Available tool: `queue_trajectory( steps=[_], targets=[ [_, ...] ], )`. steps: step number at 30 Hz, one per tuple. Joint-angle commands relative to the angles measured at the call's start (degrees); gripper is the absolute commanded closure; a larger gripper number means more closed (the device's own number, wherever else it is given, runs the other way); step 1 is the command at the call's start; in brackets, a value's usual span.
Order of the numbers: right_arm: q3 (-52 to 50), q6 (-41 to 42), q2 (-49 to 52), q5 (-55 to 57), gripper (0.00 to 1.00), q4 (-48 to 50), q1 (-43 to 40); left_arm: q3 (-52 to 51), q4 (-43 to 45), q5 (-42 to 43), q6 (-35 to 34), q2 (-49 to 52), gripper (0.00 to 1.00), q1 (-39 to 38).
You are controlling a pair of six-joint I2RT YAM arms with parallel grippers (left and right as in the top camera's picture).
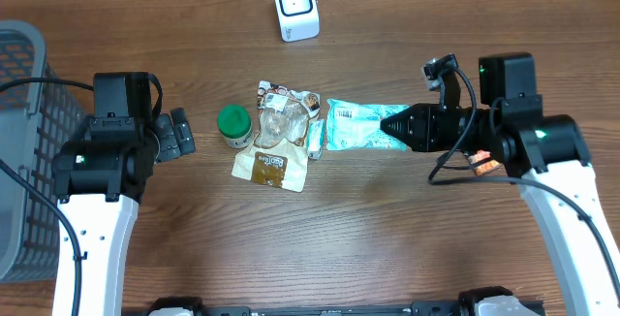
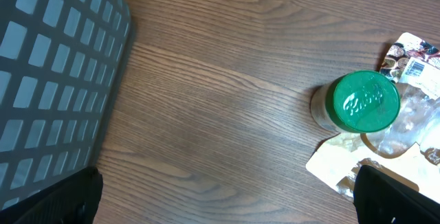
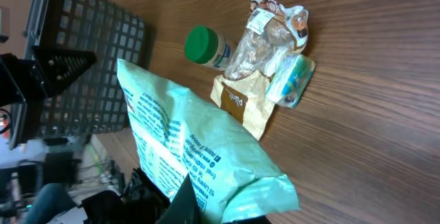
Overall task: Scan the item barcode
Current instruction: 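Lift the green pack and swing it toward the scanner, then hold the green pack in front of the white scanner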
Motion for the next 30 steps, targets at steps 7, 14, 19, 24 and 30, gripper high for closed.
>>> queue_trajectory(
  steps=[7,14,19,24,30],
  targets=[
    [10.32,2.34,-1.62,14.12,0.96,-4.28,9.64,0.11,0.07,-0.59,1.09,0.17,0.00,0.22],
    [13.22,7.89,-1.49,13.25,0.96,-2.45,10.73,0.11,0.09,-0.59,1.09,0.17,0.00,0.22],
    [13.46,17.62,-0.42,12.33,0.96,-0.76,10.73,0.11,0.07,-0.59,1.09,0.17,0.00,0.22],
    [13.57,17.77,2.95,8.41,0.96,2.56,10.73,0.11,0.07,-0.59,1.09,0.17,0.00,0.22],
    [21.55,14.60,9.03,12.39,0.96,-1.86,10.86,0.11,0.09,-0.59,1.09,0.17,0.00,0.22]
  ],
)
